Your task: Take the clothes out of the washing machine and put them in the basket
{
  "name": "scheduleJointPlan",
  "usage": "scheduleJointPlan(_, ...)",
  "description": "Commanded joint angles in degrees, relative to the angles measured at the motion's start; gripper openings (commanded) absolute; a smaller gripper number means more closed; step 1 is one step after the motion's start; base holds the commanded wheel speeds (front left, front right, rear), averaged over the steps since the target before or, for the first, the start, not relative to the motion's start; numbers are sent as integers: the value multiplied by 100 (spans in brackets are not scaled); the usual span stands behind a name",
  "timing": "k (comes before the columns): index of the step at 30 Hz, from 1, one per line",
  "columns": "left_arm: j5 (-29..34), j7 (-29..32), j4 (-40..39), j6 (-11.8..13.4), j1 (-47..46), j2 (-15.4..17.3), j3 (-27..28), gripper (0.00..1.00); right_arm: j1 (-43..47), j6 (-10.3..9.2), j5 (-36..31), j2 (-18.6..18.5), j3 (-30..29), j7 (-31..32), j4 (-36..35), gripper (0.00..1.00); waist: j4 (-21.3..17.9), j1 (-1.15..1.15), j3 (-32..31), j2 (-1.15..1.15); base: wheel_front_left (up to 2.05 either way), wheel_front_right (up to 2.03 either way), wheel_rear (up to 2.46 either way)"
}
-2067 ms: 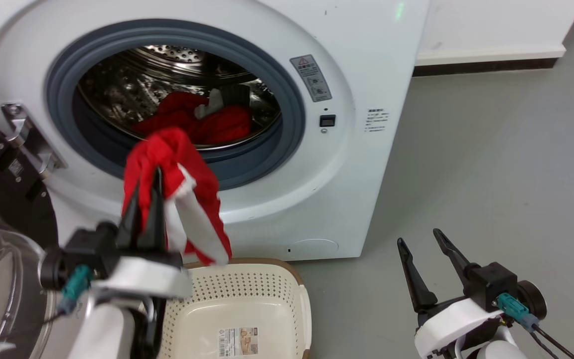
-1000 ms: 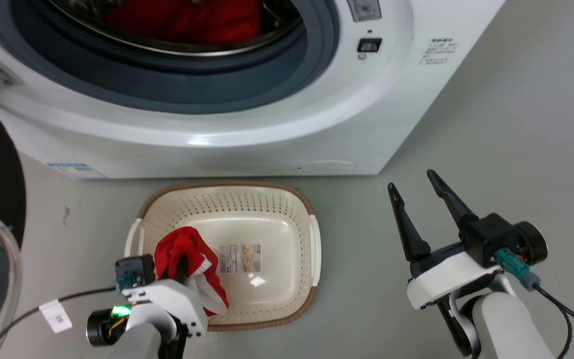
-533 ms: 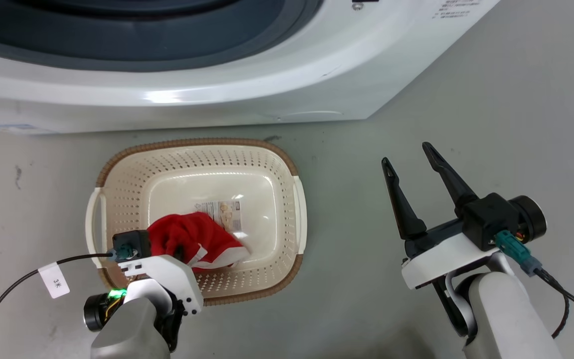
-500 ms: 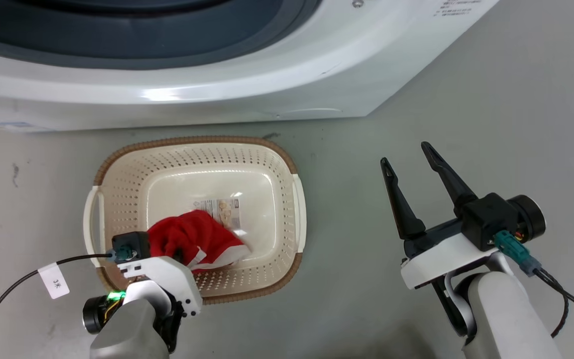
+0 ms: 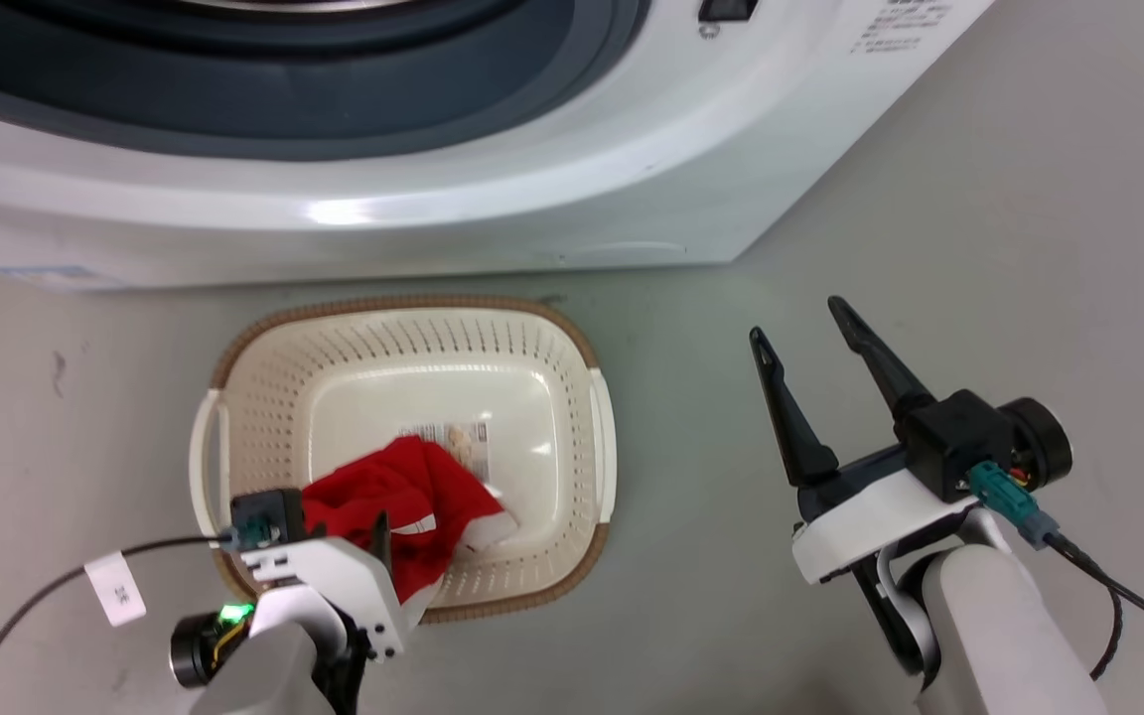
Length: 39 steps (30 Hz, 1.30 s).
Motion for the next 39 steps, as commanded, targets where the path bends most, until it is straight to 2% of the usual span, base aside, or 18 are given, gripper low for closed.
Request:
scheduleJointPlan(1,1,-51,-33,-30,128,-20,-5,100,73,-4,40,4,7,-33,45,100,63,-1,-359,0,0,0,0)
scheduleJointPlan(4,2,-82,-269,14,409,-58,34,100,174,-4,67,4,-18,-59,140,100,112,-1,-771,0,0,0,0)
scheduleJointPlan(13,368,-78,-1844,166,1518,-161,213,100,626,-4,-11,3,-277,-17,230,100,367,-1,-1719,0,0,0,0)
scheduleJointPlan(25,1200,-79,-4295,367,2181,-222,528,100,1038,-3,-167,4,-532,211,-258,100,498,-1,-2216,0,0,0,0)
scheduleJointPlan(32,1417,-80,-5129,319,1945,-243,674,100,1069,-4,-142,4,-617,271,-392,100,466,-1,-2248,0,0,0,0)
scheduleJointPlan(39,1512,-80,-4888,122,946,-166,755,100,857,-4,-176,4,-528,295,-528,100,298,-1,-1924,0,0,0,0)
